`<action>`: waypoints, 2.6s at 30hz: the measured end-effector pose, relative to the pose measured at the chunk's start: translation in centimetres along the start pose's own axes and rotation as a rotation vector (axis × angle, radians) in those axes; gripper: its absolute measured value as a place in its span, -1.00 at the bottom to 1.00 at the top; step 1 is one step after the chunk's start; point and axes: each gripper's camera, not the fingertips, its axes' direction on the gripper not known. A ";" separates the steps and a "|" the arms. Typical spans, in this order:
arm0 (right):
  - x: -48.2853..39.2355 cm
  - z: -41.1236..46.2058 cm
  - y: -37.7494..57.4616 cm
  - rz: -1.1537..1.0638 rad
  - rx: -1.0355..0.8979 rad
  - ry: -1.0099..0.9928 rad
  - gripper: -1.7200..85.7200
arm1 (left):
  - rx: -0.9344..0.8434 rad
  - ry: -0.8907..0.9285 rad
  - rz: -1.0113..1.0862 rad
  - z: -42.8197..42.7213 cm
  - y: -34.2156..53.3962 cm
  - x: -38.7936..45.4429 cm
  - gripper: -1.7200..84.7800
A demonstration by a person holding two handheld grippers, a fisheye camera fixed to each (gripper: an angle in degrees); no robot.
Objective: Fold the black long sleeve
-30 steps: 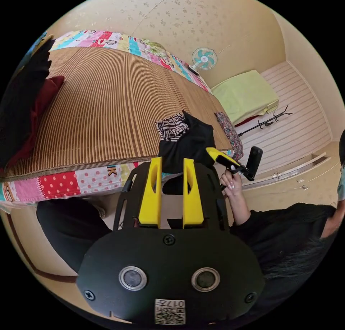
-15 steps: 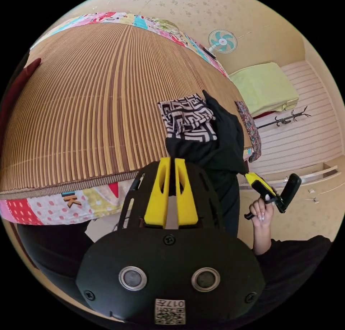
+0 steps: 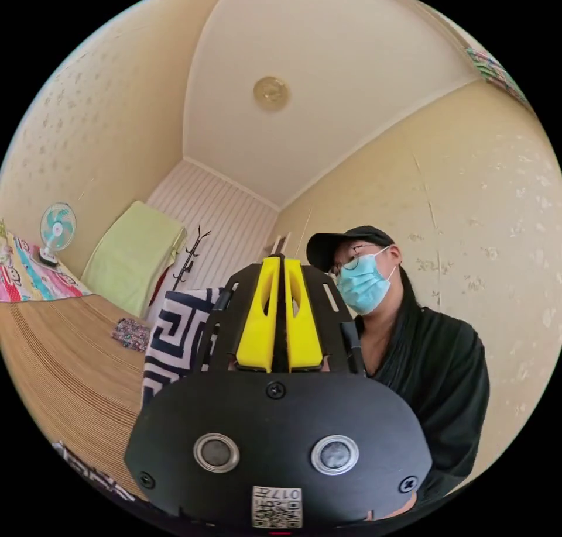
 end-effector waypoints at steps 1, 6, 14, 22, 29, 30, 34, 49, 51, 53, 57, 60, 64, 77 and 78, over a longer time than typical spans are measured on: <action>0.2 -0.3 0.0 0.013 0.005 0.008 -0.86 | 0.023 0.103 -0.048 -0.2 -1.0 0.1 -0.98; 2.2 -2.2 0.2 0.126 0.024 0.141 -0.77 | 0.059 0.399 -0.024 1.6 -3.1 4.8 -0.98; 4.9 -6.1 0.1 0.231 0.250 0.116 -0.62 | -0.030 0.361 -0.046 4.4 -4.2 10.3 -0.98; 3.4 -11.1 -4.7 0.188 0.329 0.402 -0.92 | -0.004 0.227 -0.042 2.7 -3.7 14.2 -0.98; -1.8 -15.0 -11.8 -0.104 0.306 0.511 -0.76 | -0.029 0.125 0.060 2.5 -3.0 18.2 -0.98; 0.5 -12.9 -12.2 -0.056 0.233 0.438 -0.56 | -0.040 0.157 0.046 3.4 -2.8 17.8 -0.98; 10.5 -4.2 -11.0 0.114 0.040 -0.025 -0.47 | -0.095 0.334 -0.104 7.4 -1.8 14.5 -0.98; 15.2 14.8 -5.3 0.202 -0.300 -0.950 -0.82 | -0.129 0.265 -0.314 9.4 1.6 15.2 -0.98; 13.5 12.4 -5.9 0.143 -0.268 -0.808 -0.88 | -0.140 0.254 -0.315 9.4 1.6 15.7 -0.98; 12.7 8.7 -6.9 0.152 -0.190 -0.622 -0.89 | -0.145 0.257 -0.300 9.3 1.5 16.5 -0.98; 6.7 -2.1 -9.8 0.081 0.021 -0.131 -0.91 | -0.145 0.140 -0.199 8.4 0.3 20.0 -0.98; -1.8 -8.6 -11.9 0.010 0.222 0.249 -0.92 | -0.144 -0.061 -0.095 7.6 -0.9 23.4 -0.98; -13.6 -11.9 -13.0 -0.134 0.535 0.596 -0.92 | -0.103 -0.515 0.107 7.0 -1.4 29.2 -0.98; -27.0 -7.9 -23.0 -0.264 0.754 1.027 -0.92 | 0.161 -1.142 0.456 15.4 -3.1 33.3 -0.98; -25.5 -7.4 -23.3 -0.203 0.739 1.084 -0.92 | 0.167 -1.183 0.429 15.3 -3.2 31.8 -0.98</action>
